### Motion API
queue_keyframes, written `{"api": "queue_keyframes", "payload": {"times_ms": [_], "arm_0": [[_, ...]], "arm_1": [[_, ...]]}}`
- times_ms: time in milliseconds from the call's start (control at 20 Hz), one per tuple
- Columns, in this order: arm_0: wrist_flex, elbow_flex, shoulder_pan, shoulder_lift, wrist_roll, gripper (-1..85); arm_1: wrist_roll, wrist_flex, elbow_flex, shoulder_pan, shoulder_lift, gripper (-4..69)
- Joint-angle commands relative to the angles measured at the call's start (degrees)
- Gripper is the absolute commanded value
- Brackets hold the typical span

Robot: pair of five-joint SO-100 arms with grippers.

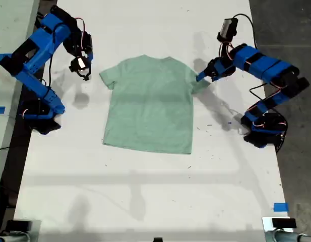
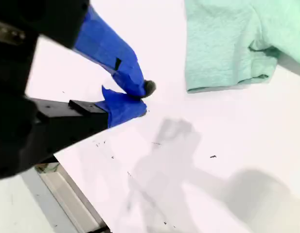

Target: Fold tshirt

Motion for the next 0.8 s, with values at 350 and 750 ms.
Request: {"api": "queue_keyframes", "payload": {"times_ms": [350,750], "arm_0": [[-0.4,-3.3,1.8,0.3,-0.4,0.0],[-0.2,-3.2,2.3,0.8,-1.1,0.0]], "arm_1": [[-3.3,-8.7,-2.2,-0.3,-12.3,24.7],[-4.8,-5.6,-7.5,-1.0,-18.1,2.9]]}}
